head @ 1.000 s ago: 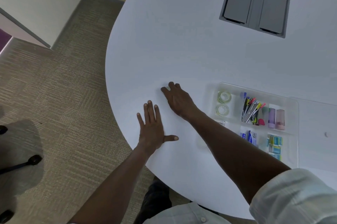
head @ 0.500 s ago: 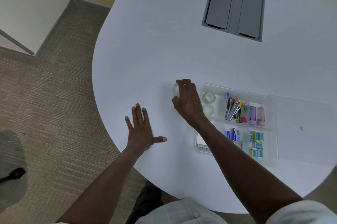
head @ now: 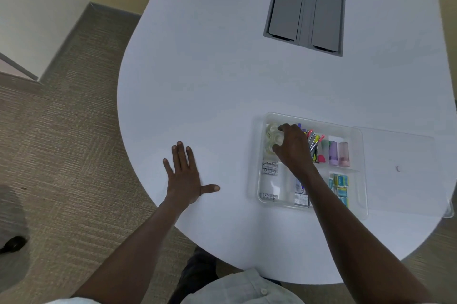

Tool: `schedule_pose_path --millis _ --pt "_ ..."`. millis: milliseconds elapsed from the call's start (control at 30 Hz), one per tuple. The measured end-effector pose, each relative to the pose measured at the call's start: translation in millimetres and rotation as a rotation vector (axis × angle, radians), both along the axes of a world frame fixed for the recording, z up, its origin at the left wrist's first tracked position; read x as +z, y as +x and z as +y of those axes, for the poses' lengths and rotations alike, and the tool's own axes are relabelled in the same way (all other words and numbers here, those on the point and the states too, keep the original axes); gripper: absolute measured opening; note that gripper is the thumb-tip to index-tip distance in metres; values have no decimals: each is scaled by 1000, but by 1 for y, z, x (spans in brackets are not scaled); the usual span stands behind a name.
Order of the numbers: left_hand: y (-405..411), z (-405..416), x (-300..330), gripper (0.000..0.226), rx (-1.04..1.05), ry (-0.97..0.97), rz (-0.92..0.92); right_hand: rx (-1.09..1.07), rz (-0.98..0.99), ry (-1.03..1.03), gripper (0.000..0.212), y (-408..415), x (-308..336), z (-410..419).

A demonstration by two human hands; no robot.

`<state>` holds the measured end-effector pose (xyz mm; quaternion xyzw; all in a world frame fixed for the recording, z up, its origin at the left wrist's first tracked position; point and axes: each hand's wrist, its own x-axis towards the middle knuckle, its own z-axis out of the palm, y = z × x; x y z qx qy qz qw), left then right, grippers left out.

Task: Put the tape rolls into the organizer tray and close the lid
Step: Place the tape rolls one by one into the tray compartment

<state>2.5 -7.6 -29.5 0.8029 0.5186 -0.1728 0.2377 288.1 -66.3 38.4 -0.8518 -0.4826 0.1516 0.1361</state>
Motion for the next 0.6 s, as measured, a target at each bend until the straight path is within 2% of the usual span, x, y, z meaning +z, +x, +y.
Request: schedule_pose_path --millis 367,600 --pt "-1 0 0 148 -4 3 0 408 -41 -253 50 26 4 10" --pt "-1 0 1 147 -3 0 -1 469 -36 -322 49 30 7 12"
